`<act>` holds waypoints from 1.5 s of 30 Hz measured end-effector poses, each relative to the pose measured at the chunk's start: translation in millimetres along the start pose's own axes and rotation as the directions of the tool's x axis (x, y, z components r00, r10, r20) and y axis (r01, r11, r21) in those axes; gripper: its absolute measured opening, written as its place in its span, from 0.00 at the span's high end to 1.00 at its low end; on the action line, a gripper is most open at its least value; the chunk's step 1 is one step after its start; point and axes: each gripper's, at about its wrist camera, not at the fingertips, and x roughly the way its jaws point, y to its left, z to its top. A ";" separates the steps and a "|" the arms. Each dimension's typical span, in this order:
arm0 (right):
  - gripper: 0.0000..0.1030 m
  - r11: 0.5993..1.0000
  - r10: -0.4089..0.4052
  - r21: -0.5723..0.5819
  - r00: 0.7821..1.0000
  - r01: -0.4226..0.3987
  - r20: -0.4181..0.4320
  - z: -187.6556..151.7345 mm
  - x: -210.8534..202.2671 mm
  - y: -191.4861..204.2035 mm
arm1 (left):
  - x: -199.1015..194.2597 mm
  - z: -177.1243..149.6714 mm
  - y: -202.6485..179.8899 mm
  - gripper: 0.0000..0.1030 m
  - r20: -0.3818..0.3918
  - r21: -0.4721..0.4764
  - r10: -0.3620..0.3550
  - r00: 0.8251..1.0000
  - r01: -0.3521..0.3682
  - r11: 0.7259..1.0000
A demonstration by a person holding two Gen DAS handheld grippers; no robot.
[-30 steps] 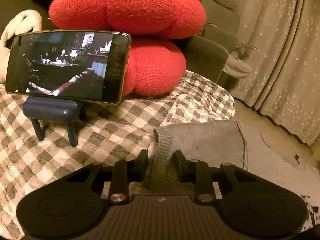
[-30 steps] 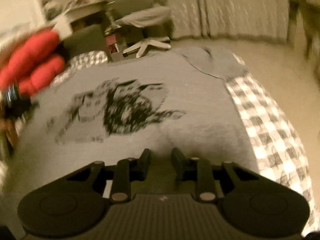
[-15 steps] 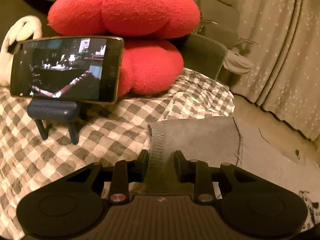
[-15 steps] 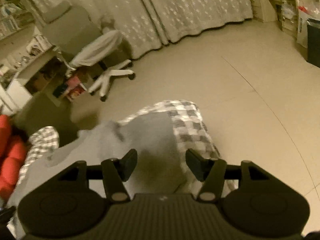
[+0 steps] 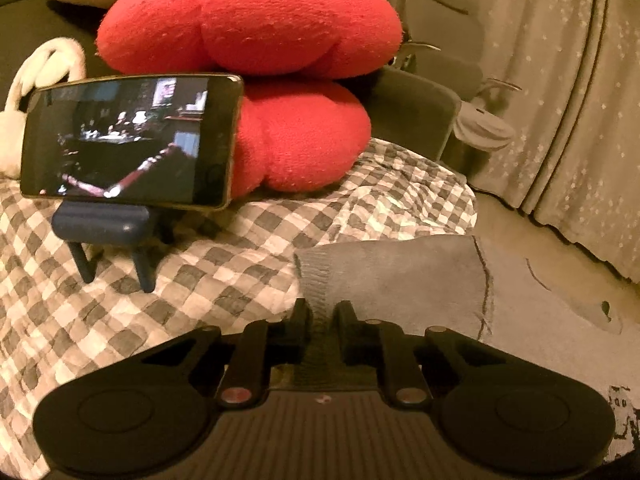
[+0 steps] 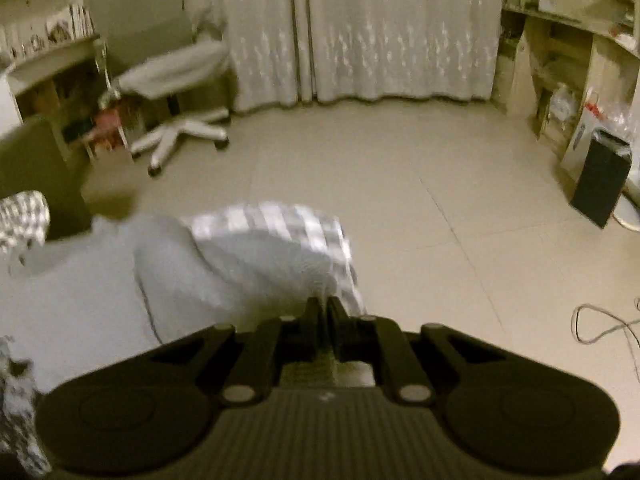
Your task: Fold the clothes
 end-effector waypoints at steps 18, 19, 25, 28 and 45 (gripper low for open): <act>0.62 0.972 0.209 -0.079 0.968 -0.222 -0.139 1.0 -16.9 -16.2 | -1.5 -1.1 4.1 0.87 0.000 0.009 0.008 1.000 -0.008 1.000; 0.48 0.974 0.211 -0.061 0.972 -0.217 -0.101 7.6 -19.9 -22.4 | -1.7 -1.0 3.6 0.87 0.000 0.010 0.009 1.000 -0.009 1.000; 0.40 0.954 0.279 0.108 0.960 -0.280 0.025 39.5 1.4 -54.5 | -0.8 -2.1 -1.5 0.87 0.012 0.046 0.026 1.000 -0.027 0.999; 0.55 0.954 0.280 0.119 0.960 -0.275 -0.022 37.8 30.6 -54.7 | 0.1 -1.7 -1.8 0.87 0.015 0.051 0.027 1.000 -0.028 0.998; 0.89 0.994 0.024 -0.111 0.999 -0.020 0.033 26.6 49.9 3.2 | 2.4 -1.3 -4.9 0.87 0.020 0.040 0.022 1.000 -0.023 0.999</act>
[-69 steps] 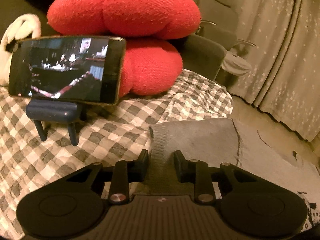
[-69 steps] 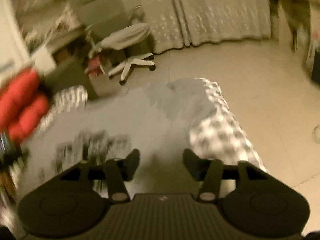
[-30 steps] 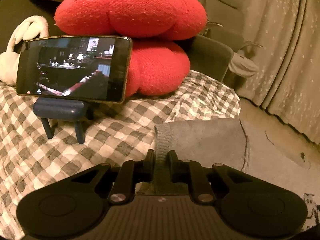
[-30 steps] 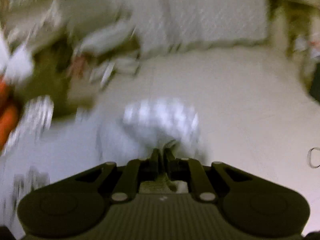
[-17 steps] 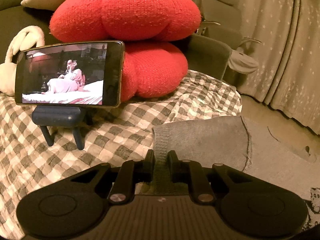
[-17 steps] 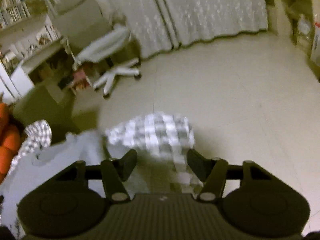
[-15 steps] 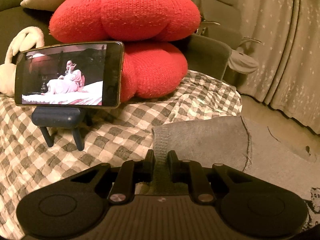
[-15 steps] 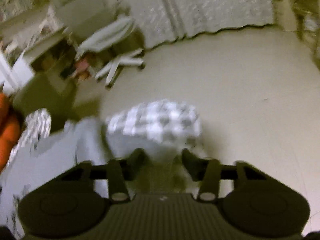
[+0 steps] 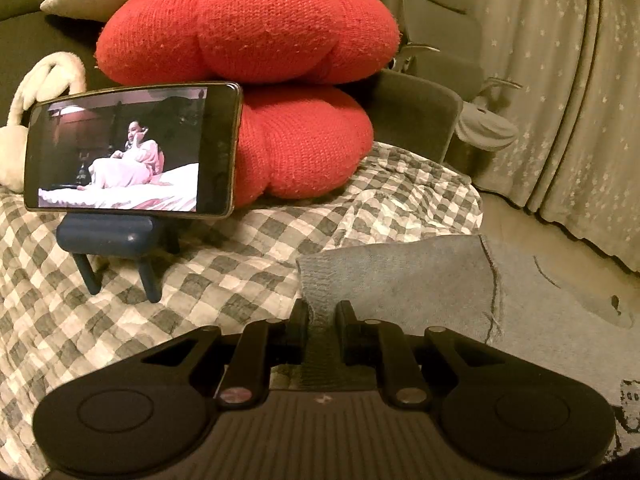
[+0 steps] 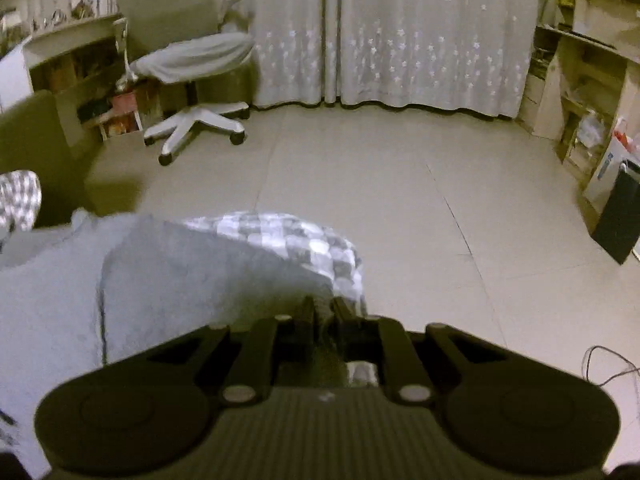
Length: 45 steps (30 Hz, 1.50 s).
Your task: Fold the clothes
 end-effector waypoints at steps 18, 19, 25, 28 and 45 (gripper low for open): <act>0.55 0.989 0.139 -0.079 0.979 -0.128 0.149 -4.3 -134.2 73.0 | -24.5 -3.5 -12.5 0.87 0.010 0.018 -0.033 0.999 0.032 0.999; 0.54 0.983 0.174 -0.082 0.973 -0.162 0.153 -6.1 -147.3 82.0 | -27.4 -4.7 -14.2 0.87 0.012 0.027 -0.038 0.999 0.037 0.999; 0.54 0.912 0.372 -0.224 0.923 -0.344 0.098 -64.8 -211.3 166.4 | -36.5 -13.3 -16.2 0.87 0.002 0.088 -0.047 0.999 0.046 0.995; 0.55 0.862 0.441 -0.302 0.896 -0.408 0.047 -108.7 -237.9 212.0 | -39.5 -13.1 -8.0 0.87 -0.002 0.076 -0.065 0.998 0.065 0.995; 0.63 0.577 0.655 -0.547 0.744 -0.606 -0.134 -261.1 -333.9 340.8 | -56.0 -5.4 36.2 0.87 0.013 0.016 -0.079 0.997 0.079 0.997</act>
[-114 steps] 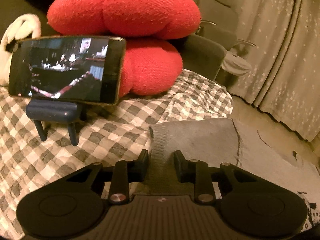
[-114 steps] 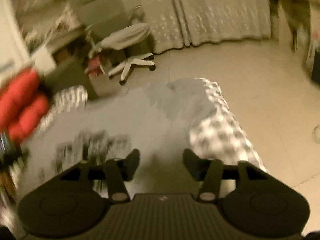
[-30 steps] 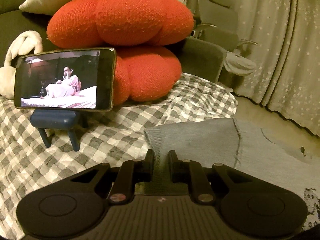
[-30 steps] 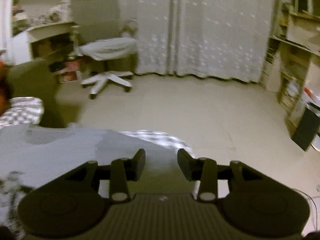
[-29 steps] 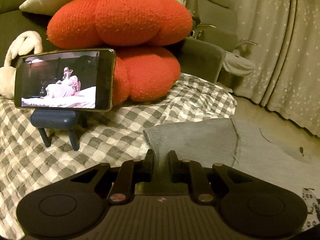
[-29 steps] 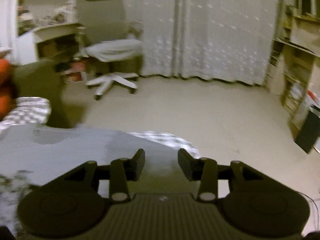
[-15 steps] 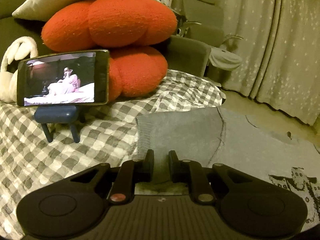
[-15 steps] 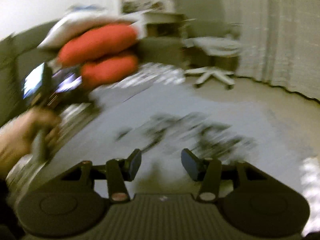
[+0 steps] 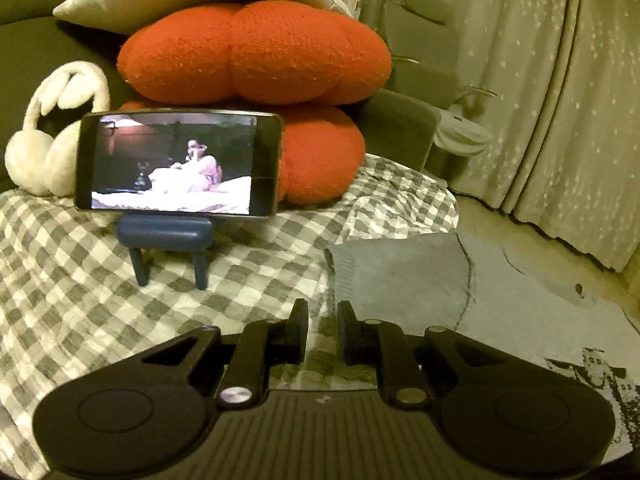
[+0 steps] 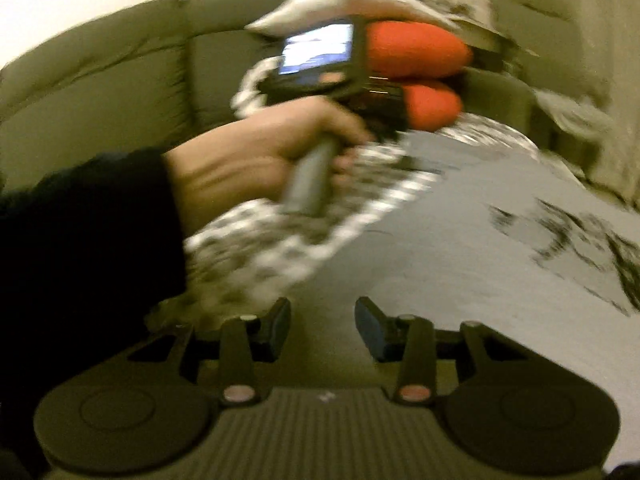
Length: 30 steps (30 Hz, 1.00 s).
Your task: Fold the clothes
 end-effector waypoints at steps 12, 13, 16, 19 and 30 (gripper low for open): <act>0.96 0.973 0.042 0.230 0.998 -0.029 -0.054 -19.1 -4.4 -39.1 | -0.7 2.4 12.4 0.87 -0.007 -0.015 -0.020 1.000 0.020 1.000; 0.96 0.953 0.074 0.296 0.996 -0.057 -0.048 -23.9 -6.5 -49.1 | -0.5 2.5 12.9 0.87 -0.009 -0.015 -0.022 1.000 0.022 1.000; 0.96 0.886 0.114 0.455 0.993 -0.090 -0.025 -39.9 -9.3 -76.4 | 0.0 3.4 15.0 0.87 -0.016 -0.024 -0.023 1.000 0.023 0.999; 0.96 0.891 0.044 0.454 0.999 -0.034 -0.011 -45.0 -14.0 -77.3 | 1.1 4.5 20.9 0.87 -0.037 -0.057 -0.015 0.999 0.012 0.998; 0.88 0.999 0.024 0.027 1.000 -0.023 -0.019 -31.3 1.0 10.5 | 1.1 3.4 24.8 0.87 -0.038 -0.056 -0.009 0.999 0.007 0.998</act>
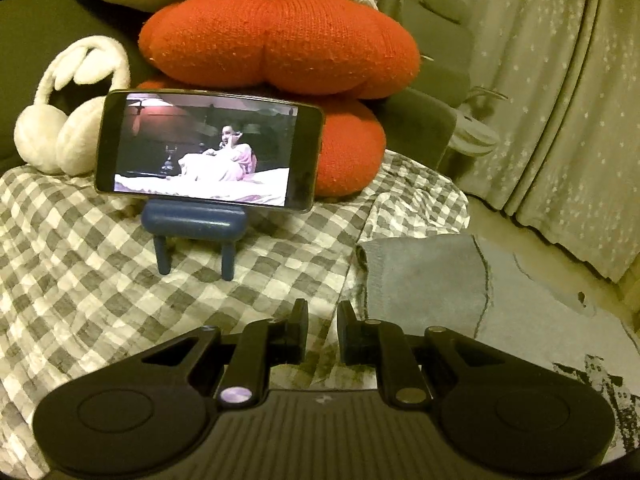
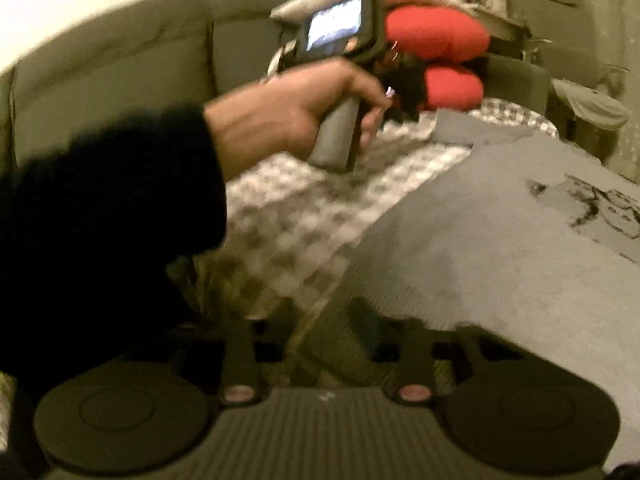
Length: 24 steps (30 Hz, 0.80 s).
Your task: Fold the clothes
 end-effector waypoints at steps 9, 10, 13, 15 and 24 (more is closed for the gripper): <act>0.93 0.898 0.078 0.432 0.996 -0.085 0.033 -14.6 -17.2 -78.8 | 0.7 0.0 0.0 0.87 -0.003 0.006 0.009 1.000 -0.009 1.000; 0.93 0.862 0.109 0.493 0.993 -0.116 0.044 -19.5 -17.2 -89.6 | 1.0 0.1 -0.1 0.87 -0.004 0.006 0.009 1.000 -0.009 1.000; 0.93 0.872 0.101 0.477 0.994 -0.109 0.042 -20.2 -15.3 -88.0 | 0.8 -0.3 -1.0 0.87 -0.005 0.010 0.008 1.000 -0.008 1.000; 0.92 0.883 0.092 0.459 0.995 -0.100 0.040 -20.1 -14.0 -85.8 | 0.0 -0.5 -2.0 0.87 -0.005 0.015 0.005 1.000 -0.004 1.000; 0.76 0.985 -0.091 0.151 0.994 0.082 0.053 -11.1 -16.3 -41.2 | -3.4 -7.8 -19.8 0.87 -0.025 0.077 -0.015 1.000 0.017 0.997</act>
